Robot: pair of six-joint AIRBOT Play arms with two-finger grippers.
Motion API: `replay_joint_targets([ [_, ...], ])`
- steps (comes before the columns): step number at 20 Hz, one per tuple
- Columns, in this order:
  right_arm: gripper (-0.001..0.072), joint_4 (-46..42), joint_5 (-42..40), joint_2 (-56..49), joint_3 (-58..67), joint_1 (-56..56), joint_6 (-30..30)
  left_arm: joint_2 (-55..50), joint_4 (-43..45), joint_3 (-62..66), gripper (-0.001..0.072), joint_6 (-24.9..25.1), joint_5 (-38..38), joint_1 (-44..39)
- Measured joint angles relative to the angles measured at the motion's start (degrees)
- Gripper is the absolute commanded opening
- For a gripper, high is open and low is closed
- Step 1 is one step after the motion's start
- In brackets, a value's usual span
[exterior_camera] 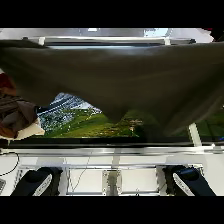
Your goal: Fold the shirts.
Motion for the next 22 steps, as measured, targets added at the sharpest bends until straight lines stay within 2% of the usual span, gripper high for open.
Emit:
replay_joint_targets([
  [4, 0.0029, -1.0, 0.9, -10.5, -2.0, 0.0, -1.6, -7.8, 4.3, -4.7, 0.001, -0.2, -5.5, 0.0],
  [7, 0.003, -0.6, -1.8, -21.7, -6.5, 0.0, -2.2, -16.8, 6.4, -11.9, 0.0009, -0.6, -5.3, 0.0],
  [12, 0.0029, 10.6, -17.3, -41.6, -11.1, 0.2, -2.4, -32.3, 15.6, -19.5, 0.001, -6.8, -1.7, 0.4],
  [16, 0.0032, 19.1, -33.0, -53.2, -12.0, 1.2, -2.6, -38.6, 18.8, -20.8, 0.001, -9.6, -0.6, 3.7],
  [17, 0.0051, 20.4, -36.1, -55.3, -12.1, 1.6, -2.6, -39.5, 18.8, -21.0, 0.001, -9.9, -0.6, 5.0],
  [18, 0.0235, 21.8, -39.6, -57.1, -12.1, 2.1, -2.6, -40.1, 18.7, -21.1, 0.0012, -10.2, -0.7, 6.2],
  [19, 0.0503, 22.7, -42.3, -58.4, -12.1, 2.5, -2.6, -40.5, 18.3, -21.2, 0.0096, -10.3, -0.7, 7.3],
  [20, 0.0541, 23.6, -44.8, -59.5, -12.2, 3.0, -2.6, -40.9, 18.1, -21.2, 0.0406, -10.4, -0.6, 8.3],
  [21, 0.0541, 24.2, -46.6, -60.2, -11.8, 3.2, -2.6, -41.1, 17.8, -21.2, 0.068, -10.4, 0.0, 9.1],
  [22, 0.054, 24.8, -47.7, -60.6, -11.2, 3.3, -2.6, -41.3, 17.6, -21.0, 0.0685, -10.4, 1.0, 9.7],
])
